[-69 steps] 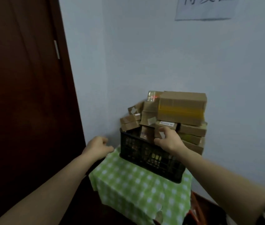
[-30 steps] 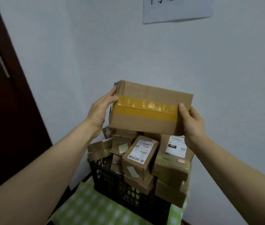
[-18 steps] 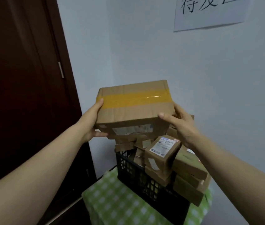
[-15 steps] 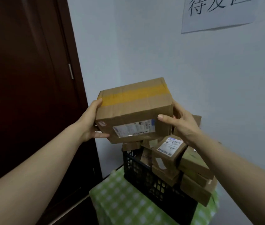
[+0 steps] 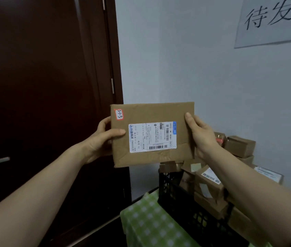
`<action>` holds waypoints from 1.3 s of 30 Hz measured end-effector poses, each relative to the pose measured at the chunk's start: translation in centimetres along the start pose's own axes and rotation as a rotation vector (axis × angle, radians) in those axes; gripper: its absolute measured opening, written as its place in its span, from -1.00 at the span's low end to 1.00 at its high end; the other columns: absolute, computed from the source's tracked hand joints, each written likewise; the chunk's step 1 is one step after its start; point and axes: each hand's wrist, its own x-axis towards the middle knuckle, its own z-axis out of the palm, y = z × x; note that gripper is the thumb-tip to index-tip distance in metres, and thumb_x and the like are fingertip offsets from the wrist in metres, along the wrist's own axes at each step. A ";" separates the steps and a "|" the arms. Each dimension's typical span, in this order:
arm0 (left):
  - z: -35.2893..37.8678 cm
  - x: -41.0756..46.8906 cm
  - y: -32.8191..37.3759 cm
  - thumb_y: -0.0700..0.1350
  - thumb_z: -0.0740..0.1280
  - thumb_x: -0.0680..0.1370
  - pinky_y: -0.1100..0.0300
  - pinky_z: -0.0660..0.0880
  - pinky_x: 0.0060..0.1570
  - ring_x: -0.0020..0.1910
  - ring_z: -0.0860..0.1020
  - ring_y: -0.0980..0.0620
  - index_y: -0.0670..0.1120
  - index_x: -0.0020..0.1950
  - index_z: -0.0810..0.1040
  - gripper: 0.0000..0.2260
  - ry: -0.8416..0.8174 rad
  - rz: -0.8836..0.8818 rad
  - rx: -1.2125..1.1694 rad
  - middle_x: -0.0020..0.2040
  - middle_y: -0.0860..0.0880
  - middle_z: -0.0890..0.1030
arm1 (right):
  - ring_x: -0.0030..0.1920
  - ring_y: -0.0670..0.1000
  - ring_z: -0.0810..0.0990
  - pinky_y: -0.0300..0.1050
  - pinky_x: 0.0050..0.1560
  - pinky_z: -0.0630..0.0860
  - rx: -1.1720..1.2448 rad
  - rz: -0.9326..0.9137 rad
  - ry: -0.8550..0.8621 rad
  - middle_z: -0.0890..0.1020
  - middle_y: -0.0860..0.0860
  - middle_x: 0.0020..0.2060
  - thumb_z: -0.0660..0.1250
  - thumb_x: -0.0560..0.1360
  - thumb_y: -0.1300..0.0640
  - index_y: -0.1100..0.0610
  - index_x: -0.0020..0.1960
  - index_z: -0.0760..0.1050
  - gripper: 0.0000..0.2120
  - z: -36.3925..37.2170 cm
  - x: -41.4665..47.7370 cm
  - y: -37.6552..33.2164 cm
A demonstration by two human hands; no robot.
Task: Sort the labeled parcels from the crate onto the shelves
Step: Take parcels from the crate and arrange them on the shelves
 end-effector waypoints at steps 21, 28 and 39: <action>-5.9 -2.8 0.0 0.09 0.55 0.10 -0.37 0.49 -0.06 0.17 0.52 -0.12 0.39 0.43 0.09 0.01 0.172 -0.094 -0.001 0.25 0.00 0.54 | -0.09 -0.03 0.47 0.03 0.04 0.48 0.052 0.362 -0.067 0.45 -0.03 0.06 0.57 0.05 -0.28 0.02 0.40 0.23 0.04 4.5 -1.6 4.4; -2.3 -3.6 -2.4 -0.06 0.47 0.24 -0.28 0.53 -0.13 0.15 0.52 -0.15 0.26 0.48 -0.33 0.13 0.204 -0.081 -0.440 0.24 -0.11 0.49 | 0.35 0.12 0.31 0.38 0.26 0.24 0.364 0.531 -0.316 0.34 0.11 0.34 0.68 -0.07 -0.06 -0.14 0.50 0.00 0.31 10.8 -5.0 7.1; -7.6 -6.2 -1.7 0.03 0.50 0.12 -0.29 0.32 0.25 0.45 0.23 -0.09 0.26 0.50 0.08 0.03 0.281 -0.022 -0.423 0.46 -0.09 0.28 | 0.11 0.08 0.52 0.12 -0.14 0.59 0.274 0.356 -0.407 0.56 -0.01 0.11 0.50 -0.01 0.03 -0.19 0.36 0.30 -0.05 12.5 -3.7 6.2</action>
